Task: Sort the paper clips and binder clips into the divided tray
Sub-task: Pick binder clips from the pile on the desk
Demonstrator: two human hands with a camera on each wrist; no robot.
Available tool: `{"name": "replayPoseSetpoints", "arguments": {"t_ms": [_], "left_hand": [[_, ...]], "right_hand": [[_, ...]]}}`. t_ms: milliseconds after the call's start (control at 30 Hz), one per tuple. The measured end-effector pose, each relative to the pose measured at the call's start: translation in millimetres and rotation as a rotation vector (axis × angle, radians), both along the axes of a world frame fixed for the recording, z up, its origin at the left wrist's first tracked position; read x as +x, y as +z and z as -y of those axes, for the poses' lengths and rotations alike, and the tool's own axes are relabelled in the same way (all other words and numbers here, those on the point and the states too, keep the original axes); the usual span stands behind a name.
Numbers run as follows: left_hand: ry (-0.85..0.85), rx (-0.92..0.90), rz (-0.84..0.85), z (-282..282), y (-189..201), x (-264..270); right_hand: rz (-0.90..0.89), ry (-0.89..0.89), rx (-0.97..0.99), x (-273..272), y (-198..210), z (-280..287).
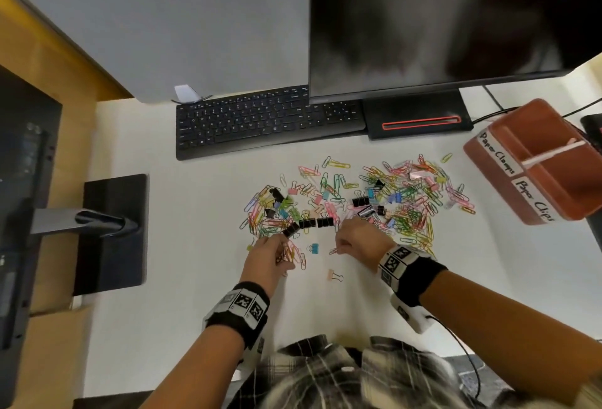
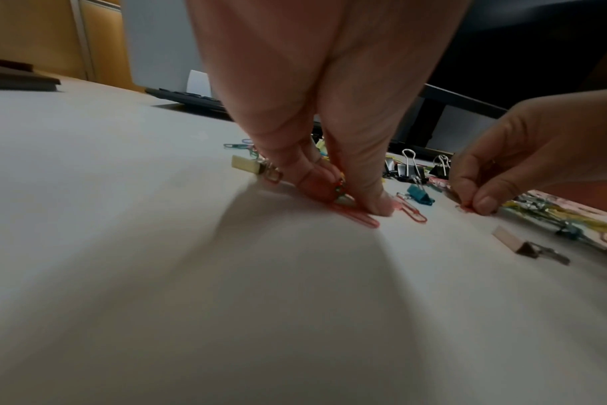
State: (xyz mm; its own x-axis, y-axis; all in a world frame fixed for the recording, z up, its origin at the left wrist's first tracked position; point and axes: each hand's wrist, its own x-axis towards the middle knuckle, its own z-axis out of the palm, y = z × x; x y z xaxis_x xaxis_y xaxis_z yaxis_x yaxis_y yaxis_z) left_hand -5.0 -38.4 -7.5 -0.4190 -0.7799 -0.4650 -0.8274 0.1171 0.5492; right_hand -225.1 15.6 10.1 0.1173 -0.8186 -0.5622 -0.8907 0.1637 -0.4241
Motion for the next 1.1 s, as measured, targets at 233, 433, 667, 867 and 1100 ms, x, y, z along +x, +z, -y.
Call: {"name": "replayPoseSetpoints", "arguments": {"t_ms": [233, 433, 667, 867, 1100], "left_hand": [[0.096, 0.071, -0.049, 7.2, 2.8, -5.4], [-0.004, 0.076, 0.001, 18.3, 6.1, -9.6], [-0.068, 0.095, -0.059, 15.3, 40.4, -4.6], [-0.223, 0.046, -0.268, 11.6, 120.4, -102.6], [-0.343, 0.009, -0.52, -34.2, 147.2, -335.2]], "right_hand": [[-0.005, -0.043, -0.021, 5.5, -2.3, -1.6], [-0.002, -0.04, -0.043, 7.4, -0.8, -2.2], [0.128, -0.184, -0.283, -32.7, 41.6, -27.0], [0.017, -0.522, -0.597, -142.5, 100.0, -76.7], [-0.124, -0.869, -0.645, -275.4, 121.9, -126.1]]}}
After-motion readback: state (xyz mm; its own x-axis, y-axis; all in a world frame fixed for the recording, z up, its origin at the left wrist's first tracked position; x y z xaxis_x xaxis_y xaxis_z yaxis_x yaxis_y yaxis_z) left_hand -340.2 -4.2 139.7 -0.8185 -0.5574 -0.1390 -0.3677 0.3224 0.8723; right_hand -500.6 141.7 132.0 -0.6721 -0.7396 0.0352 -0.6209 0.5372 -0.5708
